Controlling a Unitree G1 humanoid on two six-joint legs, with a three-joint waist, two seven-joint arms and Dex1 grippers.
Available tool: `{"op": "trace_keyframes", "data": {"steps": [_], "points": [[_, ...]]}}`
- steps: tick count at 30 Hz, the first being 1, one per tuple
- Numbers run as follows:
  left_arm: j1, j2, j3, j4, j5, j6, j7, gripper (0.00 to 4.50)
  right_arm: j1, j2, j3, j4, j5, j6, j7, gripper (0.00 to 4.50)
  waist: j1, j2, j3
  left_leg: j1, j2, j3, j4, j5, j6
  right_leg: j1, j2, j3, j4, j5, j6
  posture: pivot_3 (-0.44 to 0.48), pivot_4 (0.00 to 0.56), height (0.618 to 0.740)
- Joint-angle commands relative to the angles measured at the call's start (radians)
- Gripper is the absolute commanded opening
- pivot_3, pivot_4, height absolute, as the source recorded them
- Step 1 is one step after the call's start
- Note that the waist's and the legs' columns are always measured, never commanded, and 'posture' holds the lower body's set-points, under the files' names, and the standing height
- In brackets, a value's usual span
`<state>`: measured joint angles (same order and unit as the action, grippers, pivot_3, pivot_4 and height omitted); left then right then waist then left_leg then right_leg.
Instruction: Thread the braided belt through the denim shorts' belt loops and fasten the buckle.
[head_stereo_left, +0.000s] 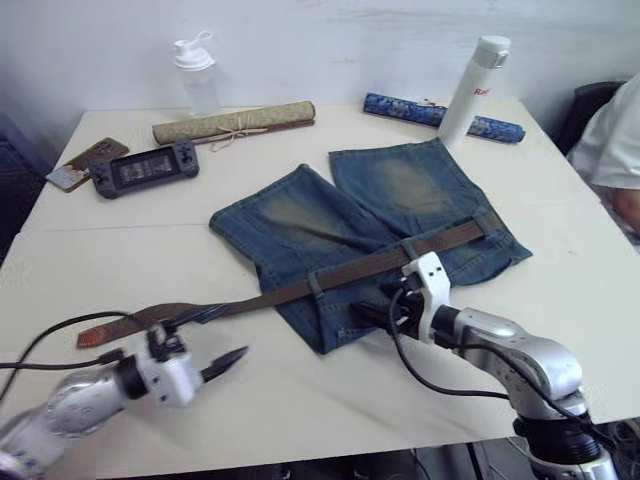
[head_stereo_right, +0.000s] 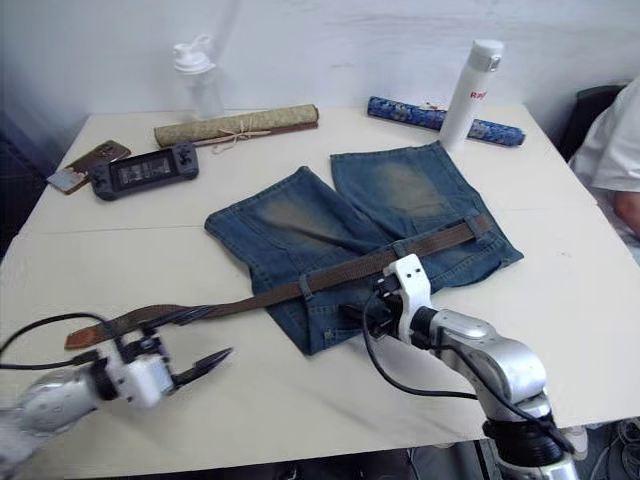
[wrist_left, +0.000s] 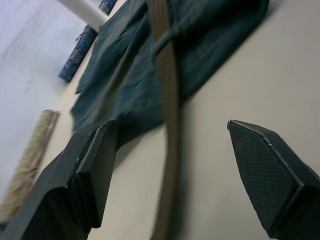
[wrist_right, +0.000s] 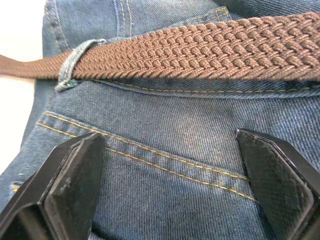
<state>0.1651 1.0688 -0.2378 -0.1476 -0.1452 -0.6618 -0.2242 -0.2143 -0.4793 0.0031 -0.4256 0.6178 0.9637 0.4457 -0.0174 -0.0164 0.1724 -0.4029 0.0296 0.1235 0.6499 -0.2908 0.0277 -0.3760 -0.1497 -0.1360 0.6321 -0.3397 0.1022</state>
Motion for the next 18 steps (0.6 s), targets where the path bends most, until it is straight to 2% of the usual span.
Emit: {"op": "trace_keyframes", "data": {"steps": [1, 4, 6, 9, 11, 13, 15, 18], "points": [[-0.116, -0.128, -0.076, -0.109, -0.063, 0.199, -0.122, 3.84, 0.028, -0.111, -0.118, -0.103, 0.092, -0.005, 0.128, 4.47, 0.017, 0.009, 0.005, 0.000, -0.001, 0.000, 0.001, 0.000, 0.001, 0.000, 0.000, 0.000, 0.001, 0.000, 0.000, 0.000, 0.150, 0.717], [-0.223, -0.267, -0.140, -0.119, -0.111, 0.347, -0.224, 3.84, 0.015, -0.229, -0.247, -0.125, 0.215, 0.029, 0.237, 4.47, 0.019, 0.010, 0.006, -0.001, -0.001, 0.001, 0.001, 0.001, 0.002, -0.001, 0.001, 0.001, 0.002, 0.001, 0.001, 0.000, 0.150, 0.717], [-0.257, -0.320, -0.153, -0.120, -0.117, 0.398, -0.280, 3.84, 0.003, -0.284, -0.292, -0.120, 0.258, 0.034, 0.279, 4.47, 0.019, 0.009, 0.006, -0.001, -0.001, 0.000, 0.002, 0.002, 0.002, -0.001, 0.002, 0.000, 0.003, 0.001, 0.001, 0.000, 0.150, 0.717], [-0.298, -0.376, -0.149, -0.106, -0.137, 0.484, -0.348, 3.84, 0.018, -0.395, -0.320, -0.108, 0.225, -0.026, 0.384, 4.47, 0.016, 0.009, 0.007, -0.001, 0.000, 0.000, 0.002, 0.002, 0.001, 0.000, 0.003, 0.000, 0.003, 0.001, 0.001, 0.000, 0.150, 0.717], [-0.322, -0.407, -0.143, -0.078, -0.156, 0.505, -0.413, 3.84, 0.065, -0.534, -0.247, -0.042, 0.006, -0.223, 0.465, 4.47, 0.018, 0.009, 0.007, -0.001, 0.000, 0.001, 0.001, 0.002, 0.001, -0.001, 0.004, 0.000, 0.002, 0.000, 0.001, 0.000, 0.150, 0.717], [-0.359, -0.425, -0.152, -0.020, -0.120, 0.519, -0.466, 3.84, 0.098, -0.661, -0.123, 0.102, -0.273, -0.504, 0.490, 4.47, 0.019, 0.009, 0.007, -0.001, -0.001, 0.002, 0.002, 0.003, 0.002, 0.000, 0.004, 0.000, 0.001, 0.000, 0.001, 0.000, 0.150, 0.717], [-0.392, -0.441, -0.170, 0.016, -0.070, 0.526, -0.505, 3.84, 0.080, -0.697, -0.046, 0.229, -0.424, -0.699, 0.481, 4.47, 0.020, 0.007, 0.007, 0.000, -0.003, 0.004, 0.003, 0.004, 0.004, 0.001, 0.005, 0.000, 0.001, 0.001, 0.002, 0.000, 0.150, 0.717], [-0.428, -0.482, -0.196, 0.019, -0.028, 0.584, -0.529, 3.84, 0.012, -0.673, 0.035, 0.400, -0.599, -0.889, 0.403, 4.47, 0.018, 0.008, 0.008, 0.001, -0.004, 0.007, 0.004, 0.004, 0.005, 0.000, 0.004, -0.001, 0.001, 0.003, 0.005, 0.000, 0.150, 0.717]]}}
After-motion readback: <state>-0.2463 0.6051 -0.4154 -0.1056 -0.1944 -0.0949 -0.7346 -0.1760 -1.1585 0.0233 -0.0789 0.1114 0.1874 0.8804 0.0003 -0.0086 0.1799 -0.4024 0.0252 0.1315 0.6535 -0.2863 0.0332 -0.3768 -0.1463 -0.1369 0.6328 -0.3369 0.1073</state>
